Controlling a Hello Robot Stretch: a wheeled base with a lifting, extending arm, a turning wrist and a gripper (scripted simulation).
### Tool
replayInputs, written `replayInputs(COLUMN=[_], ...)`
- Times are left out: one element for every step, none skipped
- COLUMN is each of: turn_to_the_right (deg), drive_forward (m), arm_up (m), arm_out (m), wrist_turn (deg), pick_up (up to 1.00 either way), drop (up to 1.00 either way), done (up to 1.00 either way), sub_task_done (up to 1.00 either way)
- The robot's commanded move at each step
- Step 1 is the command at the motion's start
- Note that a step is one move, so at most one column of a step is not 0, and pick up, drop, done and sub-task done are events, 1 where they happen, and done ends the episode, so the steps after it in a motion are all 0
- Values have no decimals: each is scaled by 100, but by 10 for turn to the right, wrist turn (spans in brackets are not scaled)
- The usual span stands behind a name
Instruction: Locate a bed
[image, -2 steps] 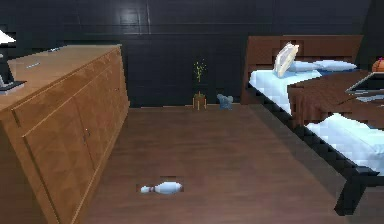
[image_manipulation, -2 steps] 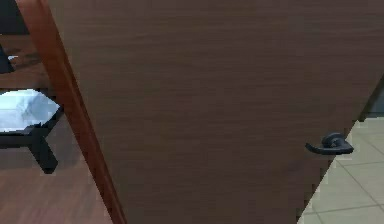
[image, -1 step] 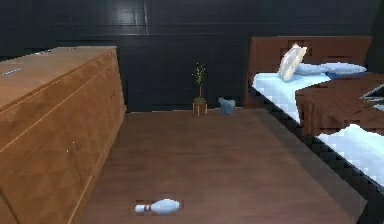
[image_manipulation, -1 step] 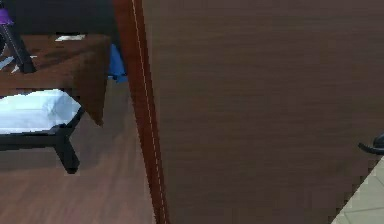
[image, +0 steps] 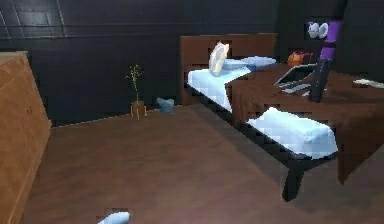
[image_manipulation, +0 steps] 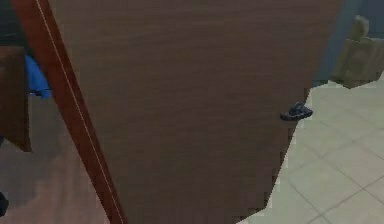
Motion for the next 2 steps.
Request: replayInputs(turn_to_the_right=[0, 450], drive_forward=[30, 0], arm_up=[0, 0], arm_out=[0, 0], wrist_turn=[0, 0], pick_up=[0, 0], drop=[0, 0], done=[0, 0], sub_task_done=[0, 0])
